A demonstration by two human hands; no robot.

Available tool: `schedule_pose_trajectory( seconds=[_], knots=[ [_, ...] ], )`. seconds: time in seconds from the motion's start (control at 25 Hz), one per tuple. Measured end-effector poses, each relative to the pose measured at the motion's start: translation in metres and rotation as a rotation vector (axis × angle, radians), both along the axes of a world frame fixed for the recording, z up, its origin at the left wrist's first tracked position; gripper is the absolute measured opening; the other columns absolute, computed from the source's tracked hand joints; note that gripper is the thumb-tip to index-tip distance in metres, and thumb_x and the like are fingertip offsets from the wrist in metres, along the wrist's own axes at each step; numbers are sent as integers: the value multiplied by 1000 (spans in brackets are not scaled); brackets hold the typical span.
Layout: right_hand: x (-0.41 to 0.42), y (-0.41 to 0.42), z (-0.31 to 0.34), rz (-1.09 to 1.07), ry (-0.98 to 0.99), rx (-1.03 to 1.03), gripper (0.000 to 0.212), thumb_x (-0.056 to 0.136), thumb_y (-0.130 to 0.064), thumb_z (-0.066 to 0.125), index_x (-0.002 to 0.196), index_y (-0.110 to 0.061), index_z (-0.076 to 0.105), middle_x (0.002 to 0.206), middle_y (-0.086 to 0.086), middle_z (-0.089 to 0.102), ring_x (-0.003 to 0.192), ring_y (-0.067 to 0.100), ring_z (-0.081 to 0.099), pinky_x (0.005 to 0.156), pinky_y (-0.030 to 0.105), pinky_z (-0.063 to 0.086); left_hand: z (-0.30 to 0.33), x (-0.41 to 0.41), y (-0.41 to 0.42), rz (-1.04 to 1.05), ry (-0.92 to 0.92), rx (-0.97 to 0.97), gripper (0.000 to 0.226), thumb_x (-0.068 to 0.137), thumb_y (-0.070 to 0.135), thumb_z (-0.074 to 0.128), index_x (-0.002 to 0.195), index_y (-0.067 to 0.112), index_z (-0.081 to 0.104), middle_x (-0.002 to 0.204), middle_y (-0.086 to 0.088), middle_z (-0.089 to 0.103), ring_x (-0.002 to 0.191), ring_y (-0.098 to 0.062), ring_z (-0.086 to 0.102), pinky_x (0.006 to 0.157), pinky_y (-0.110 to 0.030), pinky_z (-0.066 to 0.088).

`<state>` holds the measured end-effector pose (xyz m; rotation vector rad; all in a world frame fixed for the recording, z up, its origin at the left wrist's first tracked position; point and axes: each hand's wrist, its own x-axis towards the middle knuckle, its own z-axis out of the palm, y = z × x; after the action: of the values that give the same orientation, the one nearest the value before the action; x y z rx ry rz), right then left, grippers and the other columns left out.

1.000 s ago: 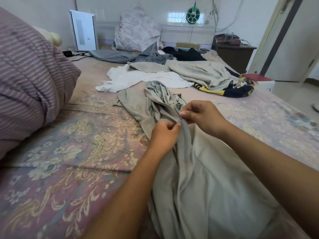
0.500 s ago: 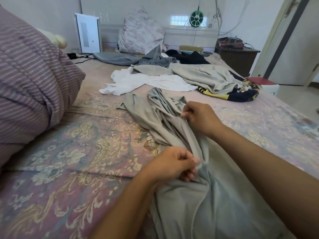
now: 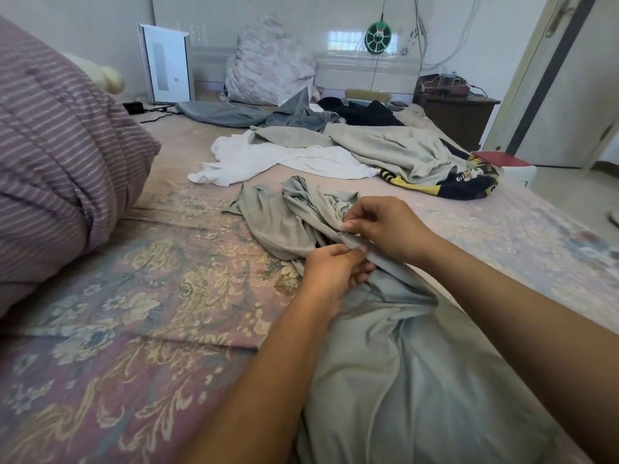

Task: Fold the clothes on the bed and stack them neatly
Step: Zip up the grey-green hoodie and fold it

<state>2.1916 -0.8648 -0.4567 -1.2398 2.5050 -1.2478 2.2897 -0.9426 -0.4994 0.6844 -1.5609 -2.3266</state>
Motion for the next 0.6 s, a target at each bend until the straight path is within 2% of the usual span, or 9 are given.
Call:
schedule_pose_trajectory(
  seconds=[0.08, 0.2, 0.28, 0.36, 0.48, 0.6],
  knots=[
    [-3, -1, 0, -36, 27, 38, 8, 91, -9, 73, 93, -1, 73, 97, 11, 73, 90, 20, 64, 84, 31, 47, -1, -1, 0, -14, -10, -51, 23, 96, 1, 65, 75, 7, 56, 59, -5, 61, 52, -10, 59, 53, -18, 48],
    [-5, -2, -6, -59, 79, 134, 10, 90, -10, 74, 94, -1, 74, 95, 13, 73, 89, 23, 64, 83, 33, 47, -4, 7, -2, -57, -114, -328, 29, 94, 1, 67, 68, 8, 55, 58, -7, 60, 45, -7, 52, 51, -16, 44],
    [-7, 1, -12, 4, 28, 172, 13, 91, -10, 74, 94, 3, 73, 94, 13, 73, 87, 21, 63, 82, 32, 48, -3, 13, -13, -168, -174, -517, 30, 95, 5, 68, 67, 9, 57, 62, -9, 63, 46, -6, 56, 50, -16, 44],
    [-18, 7, -12, 77, -110, 199, 20, 94, -15, 73, 93, 5, 71, 88, 10, 71, 79, 17, 62, 75, 29, 49, 5, 12, -33, -243, -234, -658, 23, 96, 15, 68, 75, 6, 66, 71, -9, 71, 54, -8, 64, 52, -18, 48],
    [-39, 7, -12, 35, -290, 192, 35, 98, -29, 67, 97, 5, 71, 83, 7, 68, 72, 13, 61, 66, 25, 49, 18, -9, -74, 37, -281, -759, 27, 101, 19, 61, 82, 2, 69, 82, -13, 72, 59, -19, 65, 58, -25, 52],
    [-54, -13, -18, -58, -159, 195, 43, 100, -26, 64, 93, 15, 65, 78, 14, 60, 76, 23, 56, 81, 41, 50, 17, -45, -101, 238, -329, -785, 41, 104, 22, 54, 70, -2, 60, 85, -29, 67, 82, -39, 70, 73, -38, 53]
  ],
)
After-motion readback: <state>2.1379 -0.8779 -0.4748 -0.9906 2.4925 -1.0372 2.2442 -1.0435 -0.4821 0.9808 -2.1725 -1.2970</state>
